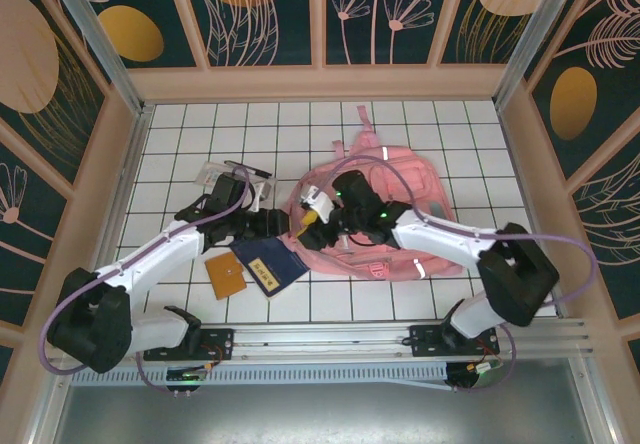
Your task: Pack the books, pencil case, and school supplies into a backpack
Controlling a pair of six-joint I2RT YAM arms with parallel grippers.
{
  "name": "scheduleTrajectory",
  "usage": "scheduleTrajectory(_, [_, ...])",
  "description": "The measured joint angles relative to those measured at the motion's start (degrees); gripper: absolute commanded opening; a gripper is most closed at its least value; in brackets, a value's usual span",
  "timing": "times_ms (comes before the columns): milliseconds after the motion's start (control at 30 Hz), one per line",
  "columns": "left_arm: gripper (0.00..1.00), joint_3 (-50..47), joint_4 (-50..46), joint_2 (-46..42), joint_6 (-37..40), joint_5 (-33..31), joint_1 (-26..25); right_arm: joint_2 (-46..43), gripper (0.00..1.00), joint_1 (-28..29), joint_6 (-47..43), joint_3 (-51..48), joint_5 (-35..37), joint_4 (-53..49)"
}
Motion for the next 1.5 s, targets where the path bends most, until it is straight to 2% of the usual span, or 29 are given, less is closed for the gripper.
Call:
scheduleTrajectory(67, [0.53, 0.0, 0.48, -0.17, 8.74, 1.88, -0.02, -2.6, 0.5, -1.07, -0.9, -0.76, -0.61, -2.47])
scheduleTrajectory(200, [0.61, -1.31, 2.14, -5.55, 34.25, 7.48, -0.02, -3.85, 0.51, -1.42, -2.36, -2.95, -1.09, -6.05])
scheduleTrajectory(300, [0.57, -6.56, 8.04, -12.46, 52.3, 8.7, -0.11, -3.82, 0.51, -1.25, -2.34, -5.9, -1.44, -6.86])
scheduleTrajectory(367, [0.53, -8.44, 10.03, -12.59, 60.41, 8.44, -0.13, -3.82, 0.51, -1.25, -2.34, -7.39, -1.44, -7.02])
scheduleTrajectory(467, [0.41, -7.89, 10.36, -6.8, 69.77, 7.5, -0.13, -3.82, 0.51, -1.25, -2.34, -8.92, -1.22, -6.82])
scheduleTrajectory(533, [0.4, -7.08, 10.27, -2.91, 74.9, 6.03, -0.13, -3.85, 0.51, -1.25, -2.34, -9.92, -0.94, -6.6])
scheduleTrajectory(667, [0.44, -6.95, 10.36, -0.48, 80.67, 4.5, -0.13, -3.85, 0.51, -1.16, -2.34, -10.91, -0.09, -5.99])
scheduleTrajectory(800, [0.46, -6.64, 10.43, 0.79, 83.21, 3.91, -0.94, -3.78, 0.51, -1.03, -2.34, -10.88, 0.83, -5.75])
scheduleTrajectory(1000, [0.45, -6.56, 11.26, 5.07, 83.69, 3.41, -3.41, -2.4, 0.49, -0.37, -3.26, -10.38, 1.9, -5.99])
scheduleTrajectory(1133, [0.44, -6.27, 13.16, 8.07, 81.94, 2.4, -4.31, -1.42, 0.43, 0.07, -5.4, -9.75, 2.95, -6.84])
scheduleTrajectory(1267, [0.36, -5.57, 14.36, 9.25, 80.59, 2.03, -4.52, -0.79, 0.38, 0.11, -7.8, -9.46, 3.98, -7.34])
scheduleTrajectory(1367, [0.33, -5.01, 14.49, 10.62, 80.15, 1.73, -5.11, -0.63, 0.36, 0.11, -9.03, -9.46, 4.24, -7.45])
scheduleTrajectory(1500, [0.21, -3.69, 14.25, 12.2, 80.04, 1.09, -6.05, -0.66, 0.33, 0.11, -10.19, -9.46, 4.2, -7.45])
